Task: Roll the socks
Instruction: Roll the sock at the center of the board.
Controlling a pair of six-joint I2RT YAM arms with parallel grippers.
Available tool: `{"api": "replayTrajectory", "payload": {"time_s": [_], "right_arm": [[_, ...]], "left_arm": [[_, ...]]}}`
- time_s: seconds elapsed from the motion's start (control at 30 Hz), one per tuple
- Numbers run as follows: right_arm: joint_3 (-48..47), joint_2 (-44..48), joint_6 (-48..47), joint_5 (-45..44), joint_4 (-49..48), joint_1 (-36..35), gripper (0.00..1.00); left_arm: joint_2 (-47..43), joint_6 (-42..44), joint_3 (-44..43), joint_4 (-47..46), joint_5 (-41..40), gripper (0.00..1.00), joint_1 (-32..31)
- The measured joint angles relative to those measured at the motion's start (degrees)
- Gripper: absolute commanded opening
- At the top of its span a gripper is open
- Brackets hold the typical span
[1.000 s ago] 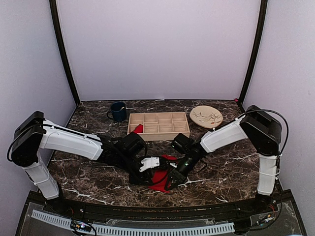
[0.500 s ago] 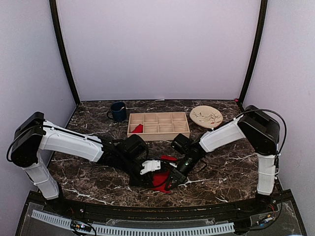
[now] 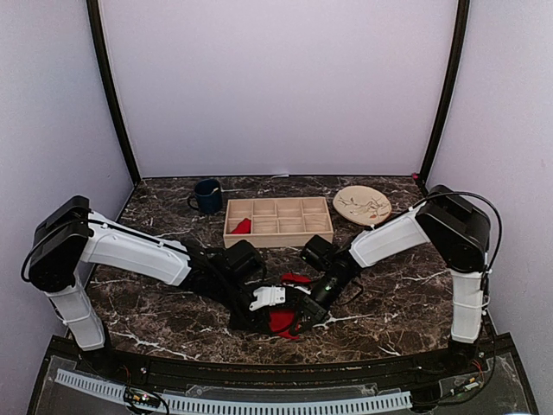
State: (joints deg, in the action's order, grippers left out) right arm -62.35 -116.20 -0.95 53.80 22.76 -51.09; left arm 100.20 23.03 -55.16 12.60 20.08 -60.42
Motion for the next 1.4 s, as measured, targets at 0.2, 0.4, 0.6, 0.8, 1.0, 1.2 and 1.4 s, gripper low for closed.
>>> {"api": "replayTrajectory", "payload": {"time_s": [0.2, 0.4, 0.6, 0.8, 1.0, 1.2, 1.4], "right_arm": [[-0.02, -0.20, 0.00, 0.35, 0.02, 0.15, 0.00], [-0.02, -0.37, 0.04, 0.63, 0.04, 0.15, 0.03], [0.17, -0.37, 1.03, 0.87, -0.09, 0.28, 0.11], [2.84, 0.50, 2.54, 2.97, -2.58, 1.25, 0.19], [6.54, 2.93, 4.98, 3.45, -6.01, 2.99, 0.20], [9.49, 4.74, 8.39, 3.58, -10.23, 4.57, 0.21], [12.98, 7.02, 11.45, 2.73, -13.75, 6.58, 0.21]], "left_arm": [[0.76, 0.72, -0.90, 0.59, 0.76, 0.07, -0.31], [1.51, 0.81, -1.40, 1.18, 1.86, 0.00, -0.33], [3.26, 0.83, -3.63, 3.52, 2.84, 0.00, -0.33], [5.33, 0.83, -6.62, 6.49, 4.20, 0.00, -0.33], [7.76, 0.76, -9.57, 8.83, 6.60, 0.00, 0.17], [8.72, 0.39, -10.40, 10.05, 8.94, 0.00, 1.18], [10.29, 0.22, -11.91, 11.82, 11.67, 0.00, 2.56]]}}
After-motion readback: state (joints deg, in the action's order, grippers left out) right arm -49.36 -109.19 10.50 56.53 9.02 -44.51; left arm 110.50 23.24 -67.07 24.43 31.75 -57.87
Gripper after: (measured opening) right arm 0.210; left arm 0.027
